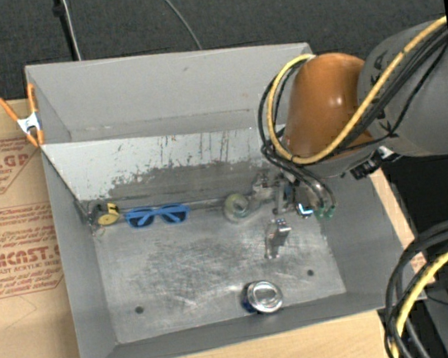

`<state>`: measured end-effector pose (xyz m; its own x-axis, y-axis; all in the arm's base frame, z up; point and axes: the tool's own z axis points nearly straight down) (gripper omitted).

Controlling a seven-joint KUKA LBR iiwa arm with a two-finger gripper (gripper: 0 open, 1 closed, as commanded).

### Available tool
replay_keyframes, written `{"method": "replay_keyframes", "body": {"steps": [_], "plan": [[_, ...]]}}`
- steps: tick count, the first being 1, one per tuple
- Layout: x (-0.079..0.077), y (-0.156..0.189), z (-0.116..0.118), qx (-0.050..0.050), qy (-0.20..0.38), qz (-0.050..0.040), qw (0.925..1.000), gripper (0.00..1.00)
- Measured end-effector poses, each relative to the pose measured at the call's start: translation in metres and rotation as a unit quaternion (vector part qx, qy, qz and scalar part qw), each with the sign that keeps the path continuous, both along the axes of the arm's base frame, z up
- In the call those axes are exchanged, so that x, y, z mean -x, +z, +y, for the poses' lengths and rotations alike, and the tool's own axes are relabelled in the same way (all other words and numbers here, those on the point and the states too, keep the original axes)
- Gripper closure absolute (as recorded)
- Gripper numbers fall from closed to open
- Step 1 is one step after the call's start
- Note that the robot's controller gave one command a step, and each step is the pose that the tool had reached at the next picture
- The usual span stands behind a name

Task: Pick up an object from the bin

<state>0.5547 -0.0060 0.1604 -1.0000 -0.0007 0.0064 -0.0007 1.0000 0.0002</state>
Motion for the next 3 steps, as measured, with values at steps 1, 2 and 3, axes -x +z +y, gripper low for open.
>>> {"method": "replay_keyframes", "body": {"steps": [1,2,3], "plan": [[0.052,-0.048,-0.016,-0.001,0.140,-0.0008,0.9902,0.00],[0.069,-0.079,0.029,-0.001,0.223,-0.0062,0.9747,0.00],[0.070,-0.079,0.028,-0.001,0.222,-0.0035,0.9750,1.00]]}}
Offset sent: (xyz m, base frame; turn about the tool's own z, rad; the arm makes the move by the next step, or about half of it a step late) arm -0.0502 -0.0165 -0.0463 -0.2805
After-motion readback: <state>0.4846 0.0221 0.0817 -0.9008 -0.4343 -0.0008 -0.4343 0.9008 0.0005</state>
